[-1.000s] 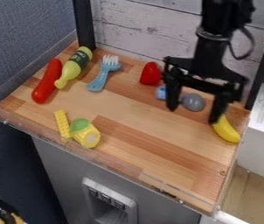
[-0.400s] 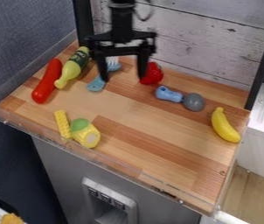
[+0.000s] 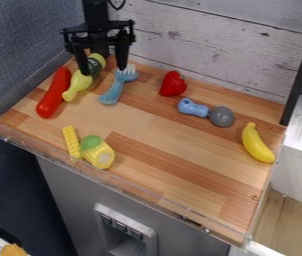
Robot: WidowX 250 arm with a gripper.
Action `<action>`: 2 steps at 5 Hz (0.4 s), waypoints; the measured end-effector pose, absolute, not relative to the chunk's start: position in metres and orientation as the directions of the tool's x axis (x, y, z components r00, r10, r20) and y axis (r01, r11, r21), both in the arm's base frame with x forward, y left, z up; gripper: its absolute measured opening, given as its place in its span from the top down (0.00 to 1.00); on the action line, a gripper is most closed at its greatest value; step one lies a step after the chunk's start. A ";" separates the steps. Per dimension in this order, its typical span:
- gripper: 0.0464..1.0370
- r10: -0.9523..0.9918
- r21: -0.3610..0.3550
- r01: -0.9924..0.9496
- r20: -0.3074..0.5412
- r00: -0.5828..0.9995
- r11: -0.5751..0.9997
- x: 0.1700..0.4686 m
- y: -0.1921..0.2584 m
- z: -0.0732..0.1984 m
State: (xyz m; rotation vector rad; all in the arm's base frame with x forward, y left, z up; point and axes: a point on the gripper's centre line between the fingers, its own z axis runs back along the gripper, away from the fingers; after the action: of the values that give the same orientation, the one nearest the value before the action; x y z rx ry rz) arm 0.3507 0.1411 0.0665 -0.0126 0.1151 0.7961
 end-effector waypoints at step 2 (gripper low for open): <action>0.04 0.483 0.008 -0.486 -0.141 0.864 0.874 0.374 0.166 0.058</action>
State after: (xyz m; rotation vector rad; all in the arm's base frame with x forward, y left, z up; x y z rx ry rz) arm 0.3736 0.1662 0.0581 -0.0281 0.1399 0.5078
